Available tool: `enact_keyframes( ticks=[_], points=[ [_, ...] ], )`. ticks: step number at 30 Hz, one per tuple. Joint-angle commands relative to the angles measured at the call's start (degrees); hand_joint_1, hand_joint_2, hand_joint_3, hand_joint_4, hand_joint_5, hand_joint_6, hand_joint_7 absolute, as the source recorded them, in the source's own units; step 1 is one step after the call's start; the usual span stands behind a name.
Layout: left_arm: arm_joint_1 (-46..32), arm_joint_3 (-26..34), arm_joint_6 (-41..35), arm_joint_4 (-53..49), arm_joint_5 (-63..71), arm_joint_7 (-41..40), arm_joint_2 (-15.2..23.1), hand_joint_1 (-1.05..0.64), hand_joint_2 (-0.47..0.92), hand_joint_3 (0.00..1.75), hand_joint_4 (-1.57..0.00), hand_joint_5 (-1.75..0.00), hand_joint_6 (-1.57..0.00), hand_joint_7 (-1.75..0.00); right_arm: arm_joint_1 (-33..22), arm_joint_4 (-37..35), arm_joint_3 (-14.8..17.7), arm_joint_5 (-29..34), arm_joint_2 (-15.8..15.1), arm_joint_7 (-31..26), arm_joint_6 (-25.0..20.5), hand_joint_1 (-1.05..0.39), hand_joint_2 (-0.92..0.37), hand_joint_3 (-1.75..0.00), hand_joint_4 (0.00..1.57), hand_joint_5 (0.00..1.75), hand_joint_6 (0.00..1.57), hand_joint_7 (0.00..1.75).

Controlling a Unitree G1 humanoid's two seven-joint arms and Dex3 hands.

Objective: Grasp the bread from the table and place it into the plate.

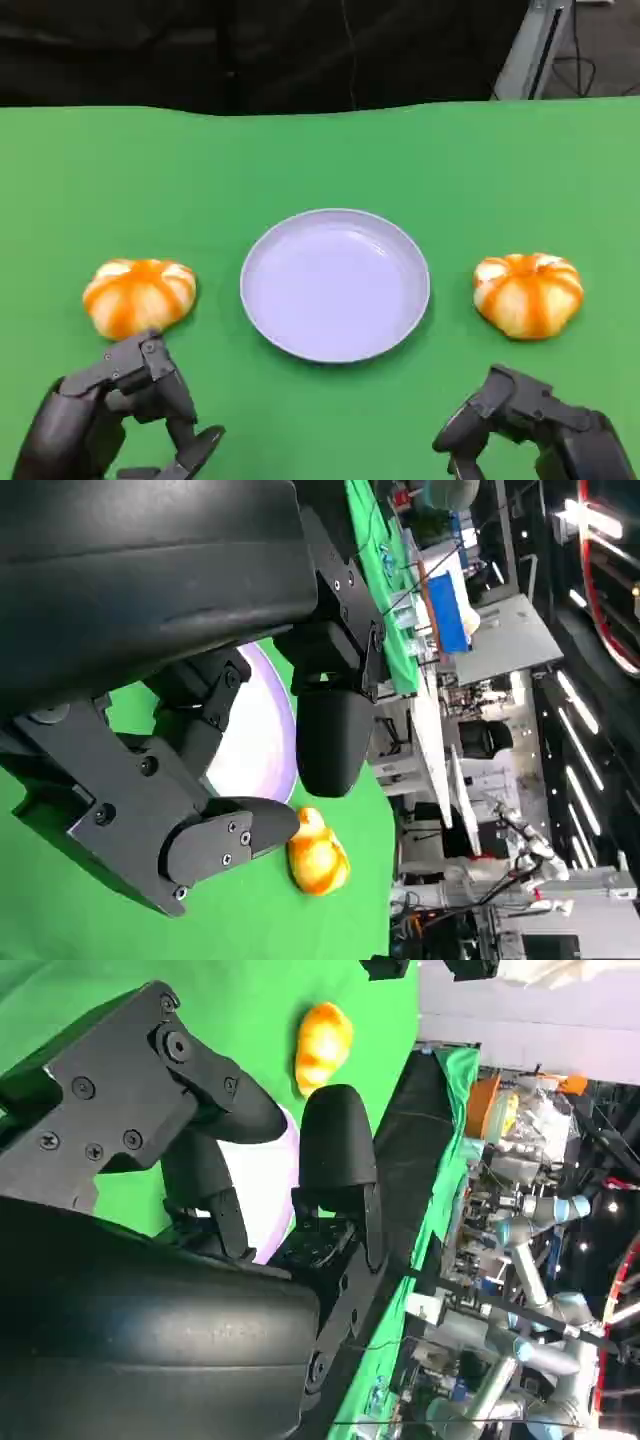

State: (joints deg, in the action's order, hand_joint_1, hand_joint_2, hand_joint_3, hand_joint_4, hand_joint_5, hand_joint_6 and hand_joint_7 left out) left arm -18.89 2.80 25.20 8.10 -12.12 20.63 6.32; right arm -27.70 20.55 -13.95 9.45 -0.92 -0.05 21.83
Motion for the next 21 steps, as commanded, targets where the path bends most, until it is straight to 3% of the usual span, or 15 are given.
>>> enact_keyframes(
  ticks=[1, 15, 16, 18, 21],
  points=[
    [0.46, 0.58, 0.83, -0.37, -0.11, 0.13, 0.89, -0.14, 0.45, 0.91, -0.90, -1.75, -0.68, -1.75, -0.02, 0.02, 0.35, -0.55, -0.12, -0.18, -0.11, -0.11, -0.38, -1.25, 0.69, 1.62, 0.76, 1.33],
    [0.32, 0.75, 0.54, -0.35, -0.17, -0.12, 0.92, -0.12, 0.44, 1.00, -0.89, -1.75, -0.68, -1.75, -0.21, 0.22, 0.15, -0.28, 0.05, -0.34, -0.06, -0.09, -0.38, -1.27, 0.69, 1.62, 0.76, 1.33],
    [0.35, 0.83, 0.59, -0.31, 0.01, -0.28, 0.91, -0.10, 0.41, 1.07, -0.88, -1.75, -0.67, -1.74, -0.19, 0.21, 0.13, -0.23, 0.07, -0.36, -0.02, -0.09, -0.38, -1.27, 0.69, 1.62, 0.76, 1.33],
    [0.34, 0.94, -0.17, 0.25, -0.02, -0.93, 0.58, -0.10, 0.38, 1.16, -0.81, -1.75, -0.63, -1.69, -0.12, 0.21, 0.08, -0.11, 0.12, -0.41, -0.05, -0.10, -0.38, -1.26, 0.69, 1.62, 0.76, 1.34],
    [-0.01, 1.08, -4.14, 2.96, 1.23, -3.88, -0.28, -0.12, 0.52, 0.97, -0.59, -1.69, -0.57, -1.33, -0.26, 0.51, -0.07, -0.10, 0.14, -0.32, -0.42, -0.10, -0.38, -1.27, 0.69, 1.62, 0.76, 1.34]
  ],
)
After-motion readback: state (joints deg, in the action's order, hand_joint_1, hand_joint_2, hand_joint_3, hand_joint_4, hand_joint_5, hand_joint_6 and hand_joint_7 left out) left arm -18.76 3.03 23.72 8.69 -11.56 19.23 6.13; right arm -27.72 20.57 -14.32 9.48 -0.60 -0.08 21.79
